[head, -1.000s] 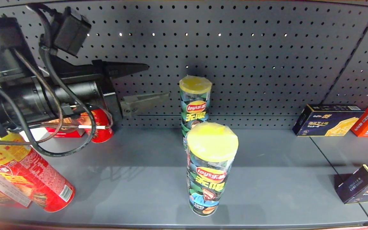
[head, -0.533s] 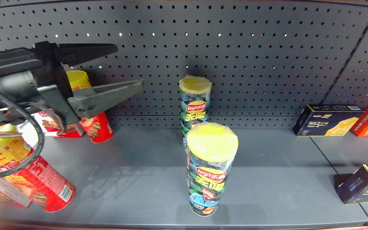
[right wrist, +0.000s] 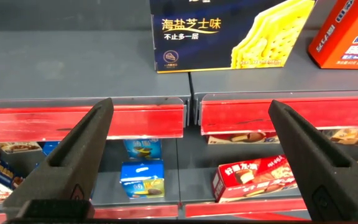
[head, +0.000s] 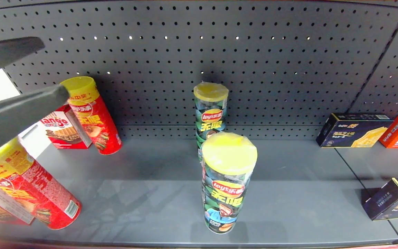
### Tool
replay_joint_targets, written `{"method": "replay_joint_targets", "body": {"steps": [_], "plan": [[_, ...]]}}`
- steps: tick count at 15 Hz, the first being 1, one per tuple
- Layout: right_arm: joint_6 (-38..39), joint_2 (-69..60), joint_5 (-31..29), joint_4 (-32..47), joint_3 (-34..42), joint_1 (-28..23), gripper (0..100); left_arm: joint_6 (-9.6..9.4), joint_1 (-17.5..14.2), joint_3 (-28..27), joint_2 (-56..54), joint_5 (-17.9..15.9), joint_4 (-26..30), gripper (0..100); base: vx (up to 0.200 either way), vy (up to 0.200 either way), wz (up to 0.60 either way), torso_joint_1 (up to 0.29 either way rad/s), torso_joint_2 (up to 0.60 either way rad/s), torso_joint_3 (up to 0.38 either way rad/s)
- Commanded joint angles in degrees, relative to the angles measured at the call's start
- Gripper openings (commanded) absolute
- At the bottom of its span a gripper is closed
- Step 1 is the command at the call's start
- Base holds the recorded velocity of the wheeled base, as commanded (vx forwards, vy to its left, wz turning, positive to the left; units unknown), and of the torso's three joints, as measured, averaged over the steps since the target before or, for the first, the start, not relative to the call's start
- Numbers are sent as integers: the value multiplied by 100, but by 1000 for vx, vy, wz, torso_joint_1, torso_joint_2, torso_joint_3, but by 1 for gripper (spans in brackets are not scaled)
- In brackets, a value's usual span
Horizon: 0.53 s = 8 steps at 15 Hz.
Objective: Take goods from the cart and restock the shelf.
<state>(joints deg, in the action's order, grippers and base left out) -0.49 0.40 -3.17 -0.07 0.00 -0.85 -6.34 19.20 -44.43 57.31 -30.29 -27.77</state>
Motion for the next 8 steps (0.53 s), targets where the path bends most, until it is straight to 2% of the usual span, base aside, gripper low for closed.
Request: {"method": "replay_joint_targets", "body": {"steps": [1, 3, 6, 8], "plan": [[-4, 4, 1, -1, 0, -3, 100, 1, -22, 550, -976, 226, 61, 100, 0, 0, 0, 0, 0, 0], [-4, 4, 1, -1, 0, -3, 100, 10, -13, 497, -1582, 366, 694, 100, 0, 0, 0, 0, 0, 0], [-4, 4, 1, -1, 0, -3, 100, 80, -48, 409, -3024, 542, 2179, 100, 0, 0, 0, 0, 0, 0], [-4, 4, 1, -1, 0, -3, 100, 133, -92, 321, -4316, 973, 3436, 100, 0, 0, 0, 0, 0, 0]]}}
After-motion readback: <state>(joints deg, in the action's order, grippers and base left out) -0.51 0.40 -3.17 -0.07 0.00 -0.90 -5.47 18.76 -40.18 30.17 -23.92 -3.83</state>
